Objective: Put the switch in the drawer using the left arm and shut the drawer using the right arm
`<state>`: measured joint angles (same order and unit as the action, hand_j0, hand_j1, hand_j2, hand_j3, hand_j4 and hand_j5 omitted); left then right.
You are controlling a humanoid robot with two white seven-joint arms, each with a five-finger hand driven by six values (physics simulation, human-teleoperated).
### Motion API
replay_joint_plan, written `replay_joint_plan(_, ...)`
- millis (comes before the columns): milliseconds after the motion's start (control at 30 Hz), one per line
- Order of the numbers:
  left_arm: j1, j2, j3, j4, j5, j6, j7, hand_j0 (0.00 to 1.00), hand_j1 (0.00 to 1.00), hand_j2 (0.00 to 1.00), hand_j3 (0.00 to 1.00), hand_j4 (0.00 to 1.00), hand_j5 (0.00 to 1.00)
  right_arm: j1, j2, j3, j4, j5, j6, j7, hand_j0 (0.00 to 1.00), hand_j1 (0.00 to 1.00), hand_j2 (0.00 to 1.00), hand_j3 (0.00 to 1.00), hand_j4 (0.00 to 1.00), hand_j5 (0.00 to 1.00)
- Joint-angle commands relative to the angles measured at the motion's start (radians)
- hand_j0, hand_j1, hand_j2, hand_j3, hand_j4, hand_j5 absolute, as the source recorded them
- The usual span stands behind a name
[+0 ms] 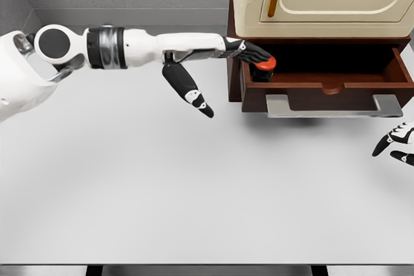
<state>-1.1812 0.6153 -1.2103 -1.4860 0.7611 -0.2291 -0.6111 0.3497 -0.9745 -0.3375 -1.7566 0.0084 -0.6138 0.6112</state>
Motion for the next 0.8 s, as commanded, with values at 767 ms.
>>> replay_joint_plan(767,0.014,-0.158,0.014,0.184,0.004,0.094,0.000,1.00,1.00,1.00,1.00,1.00,1.00,0.000,-0.001,0.002,0.000,-0.007,0.003,0.000,0.52,0.52,0.52,0.52,0.52,0.52)
